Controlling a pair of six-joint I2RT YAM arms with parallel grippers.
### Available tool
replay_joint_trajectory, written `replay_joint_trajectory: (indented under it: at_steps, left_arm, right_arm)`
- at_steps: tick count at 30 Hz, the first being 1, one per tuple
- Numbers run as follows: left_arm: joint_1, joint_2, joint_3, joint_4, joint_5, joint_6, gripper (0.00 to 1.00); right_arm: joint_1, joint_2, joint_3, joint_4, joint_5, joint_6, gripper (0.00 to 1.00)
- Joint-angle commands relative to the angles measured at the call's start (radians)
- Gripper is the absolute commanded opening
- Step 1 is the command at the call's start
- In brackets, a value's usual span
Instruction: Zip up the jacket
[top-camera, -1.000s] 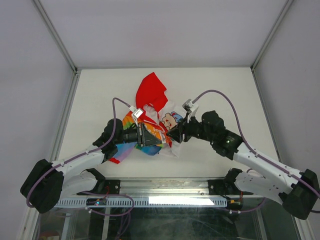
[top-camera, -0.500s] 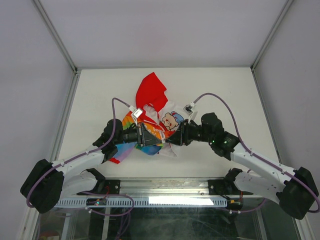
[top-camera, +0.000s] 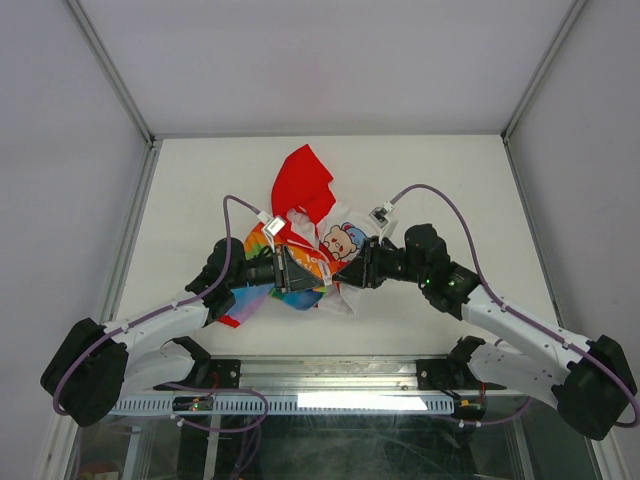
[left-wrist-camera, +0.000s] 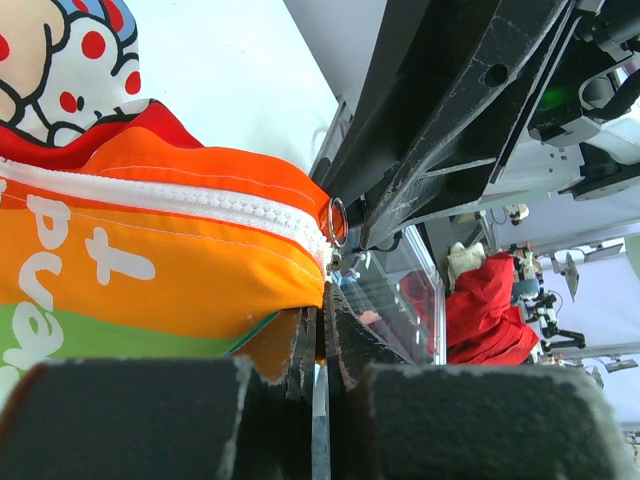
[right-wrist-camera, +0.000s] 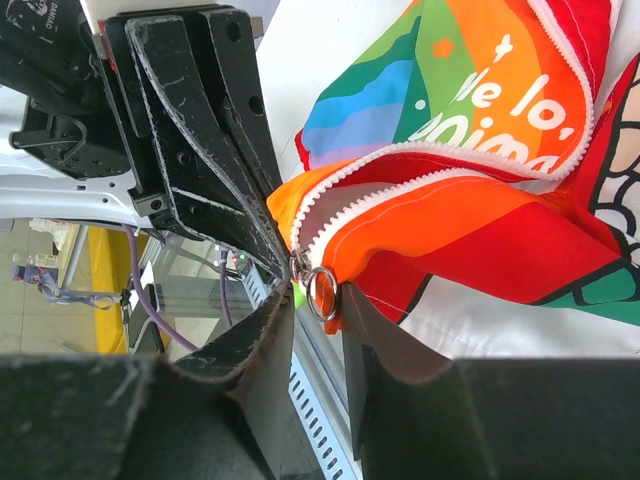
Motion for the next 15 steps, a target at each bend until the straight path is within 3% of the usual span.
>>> replay_joint_trajectory:
  at_steps: [1,15]
  left_arm:
    - [0.000,-0.017,-0.011,0.047,-0.006,-0.006,0.00]
    - [0.000,-0.027,-0.007,0.029,-0.009,-0.006,0.00]
  right_arm:
    - [-0.005,-0.027,0.021,0.035,0.013,-0.011,0.27]
    - [-0.011,-0.045,0.035,-0.017,0.027,-0.037,0.24]
